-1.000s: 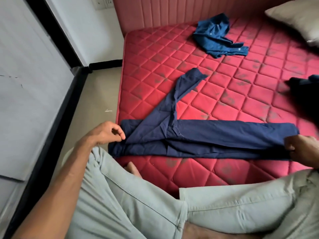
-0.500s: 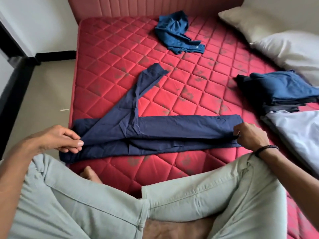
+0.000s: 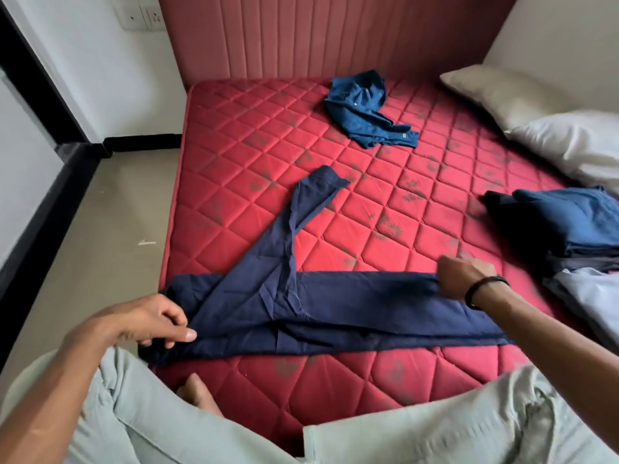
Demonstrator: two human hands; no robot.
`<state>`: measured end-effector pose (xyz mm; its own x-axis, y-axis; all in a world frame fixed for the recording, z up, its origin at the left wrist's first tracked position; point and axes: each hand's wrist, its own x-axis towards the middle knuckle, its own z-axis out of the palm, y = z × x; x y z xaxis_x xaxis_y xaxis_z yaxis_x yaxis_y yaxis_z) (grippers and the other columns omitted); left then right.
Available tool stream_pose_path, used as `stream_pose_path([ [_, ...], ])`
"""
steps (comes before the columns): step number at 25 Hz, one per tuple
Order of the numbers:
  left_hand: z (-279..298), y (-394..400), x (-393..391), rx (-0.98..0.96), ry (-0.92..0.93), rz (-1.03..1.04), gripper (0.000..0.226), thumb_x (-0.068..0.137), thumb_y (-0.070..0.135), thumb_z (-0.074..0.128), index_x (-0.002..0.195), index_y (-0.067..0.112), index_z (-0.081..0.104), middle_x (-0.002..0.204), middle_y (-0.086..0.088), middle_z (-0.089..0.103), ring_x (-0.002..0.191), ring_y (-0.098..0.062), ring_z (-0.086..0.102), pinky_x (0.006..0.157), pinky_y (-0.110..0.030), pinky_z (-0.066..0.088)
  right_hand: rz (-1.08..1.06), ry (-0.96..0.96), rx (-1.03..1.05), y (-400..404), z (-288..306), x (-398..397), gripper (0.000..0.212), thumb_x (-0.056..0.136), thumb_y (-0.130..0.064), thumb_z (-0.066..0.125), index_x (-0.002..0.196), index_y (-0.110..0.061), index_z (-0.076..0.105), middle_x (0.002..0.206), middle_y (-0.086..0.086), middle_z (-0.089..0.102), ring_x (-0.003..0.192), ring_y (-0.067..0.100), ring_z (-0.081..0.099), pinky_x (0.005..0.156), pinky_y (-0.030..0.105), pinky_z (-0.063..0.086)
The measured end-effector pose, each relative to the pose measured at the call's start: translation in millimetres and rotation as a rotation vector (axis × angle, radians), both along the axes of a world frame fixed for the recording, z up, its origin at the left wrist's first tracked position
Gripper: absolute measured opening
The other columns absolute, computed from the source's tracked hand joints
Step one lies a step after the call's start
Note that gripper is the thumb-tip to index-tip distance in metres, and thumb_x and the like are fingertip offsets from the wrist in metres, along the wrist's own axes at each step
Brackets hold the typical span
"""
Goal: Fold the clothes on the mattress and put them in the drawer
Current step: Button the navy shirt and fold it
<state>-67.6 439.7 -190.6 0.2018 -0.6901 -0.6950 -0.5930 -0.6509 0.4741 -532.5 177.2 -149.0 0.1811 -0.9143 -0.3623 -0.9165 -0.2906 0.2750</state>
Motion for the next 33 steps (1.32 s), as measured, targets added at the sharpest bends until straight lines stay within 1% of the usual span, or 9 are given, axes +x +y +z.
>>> stream_pose_path([
  [4, 9.4, -12.0, -7.4, -0.164, -0.072, 0.154, 0.048, 0.085, 0.059, 0.072, 0.074, 0.012, 0.076, 0.055, -0.002, 0.065, 0.044, -0.013, 0.045, 0.046, -0.022, 0.034, 0.067, -0.566, 0.036, -46.1, 13.4, 130.6, 0.03, 0.086, -0.034, 0.075, 0.103, -0.009, 0.075, 0.098, 0.013, 0.073, 0.099, 0.035, 0.069, 0.08, 0.039, 0.056],
  [10, -3.0, -51.7, -23.8, -0.471, -0.31, 0.195, 0.043, 0.088, 0.067, 0.063, 0.075, 0.028, 0.076, 0.069, 0.006, 0.074, 0.071, -0.017, 0.071, 0.072, -0.033, 0.056, -0.103, -0.798, -0.001, -120.4, -32.5, 303.6, 0.043, 0.09, -0.052, 0.062, 0.074, -0.013, 0.056, 0.081, 0.014, 0.067, 0.08, 0.032, 0.07, 0.06, 0.031, 0.048],
  [14, -20.8, -61.5, -13.5, -0.294, -0.041, 0.155, 0.043, 0.074, 0.072, 0.074, 0.088, 0.032, 0.075, 0.077, 0.007, 0.075, 0.061, 0.0, 0.067, 0.055, -0.017, 0.049, -0.207, -0.655, 0.009, -148.2, -66.8, 342.6, 0.047, 0.072, -0.048, 0.079, 0.103, -0.017, 0.064, 0.104, 0.013, 0.071, 0.095, 0.031, 0.071, 0.08, 0.041, 0.061],
  [17, -26.8, -66.2, -10.1, -0.224, 0.089, 0.073, 0.061, 0.066, 0.069, 0.084, 0.11, 0.028, 0.072, 0.107, 0.007, 0.074, 0.1, -0.004, 0.071, 0.075, -0.018, 0.053, -0.183, -0.62, -0.117, -164.0, -66.0, 352.3, 0.044, 0.082, -0.025, 0.063, 0.123, -0.008, 0.066, 0.123, 0.013, 0.069, 0.113, 0.032, 0.068, 0.086, 0.039, 0.056],
  [20, -29.2, -67.1, -11.9, -0.229, 0.031, 0.085, 0.075, 0.064, 0.063, 0.088, 0.124, 0.023, 0.069, 0.118, 0.006, 0.071, 0.113, -0.011, 0.067, 0.086, -0.022, 0.051, -0.155, -0.903, 0.202, -173.3, -27.1, 352.0, 0.029, 0.078, -0.016, 0.053, 0.097, -0.012, 0.075, 0.095, 0.003, 0.077, 0.089, 0.018, 0.074, 0.077, 0.042, 0.056],
  [22, -28.6, -64.8, -12.9, -0.206, -0.043, 0.106, 0.063, 0.067, 0.058, 0.089, 0.114, 0.022, 0.067, 0.11, 0.004, 0.071, 0.097, -0.014, 0.07, 0.067, -0.02, 0.047, -0.378, -1.452, 0.576, -177.1, -1.8, 345.4, 0.03, 0.058, -0.003, 0.052, 0.082, -0.014, 0.068, 0.071, 0.005, 0.069, 0.067, 0.019, 0.069, 0.07, 0.04, 0.06],
  [24, -29.9, -61.5, -13.7, -0.186, -0.065, 0.096, 0.055, 0.068, 0.055, 0.089, 0.105, 0.023, 0.065, 0.098, 0.007, 0.069, 0.081, -0.01, 0.066, 0.056, -0.02, 0.042, -0.663, -1.814, 0.693, -168.7, 28.4, 329.8, 0.042, 0.053, -0.004, 0.051, 0.093, -0.007, 0.062, 0.086, 0.014, 0.067, 0.075, 0.03, 0.07, 0.072, 0.04, 0.063],
  [28, -25.4, -59.1, -15.5, -0.164, -0.126, 0.032, 0.048, 0.069, 0.054, 0.087, 0.103, 0.025, 0.066, 0.096, 0.007, 0.068, 0.084, -0.012, 0.066, 0.064, -0.025, 0.048, -0.533, -1.921, 0.749, -143.5, 84.5, 300.2, 0.021, 0.075, -0.001, 0.046, 0.075, -0.006, 0.067, 0.085, 0.01, 0.063, 0.077, 0.029, 0.069, 0.082, 0.035, 0.06],
  [33, -21.2, -53.8, -12.3, -0.171, -0.102, -0.058, 0.054, 0.055, 0.057, 0.079, 0.105, 0.037, 0.072, 0.098, 0.013, 0.076, 0.092, -0.012, 0.072, 0.086, -0.036, 0.058, -0.265, -1.896, 0.825, -131.5, 133.2, 237.5, 0.074, 0.07, 0.001, 0.04, 0.143, 0.01, 0.051, 0.15, 0.028, 0.049, 0.138, 0.04, 0.051, 0.118, 0.051, 0.039],
])
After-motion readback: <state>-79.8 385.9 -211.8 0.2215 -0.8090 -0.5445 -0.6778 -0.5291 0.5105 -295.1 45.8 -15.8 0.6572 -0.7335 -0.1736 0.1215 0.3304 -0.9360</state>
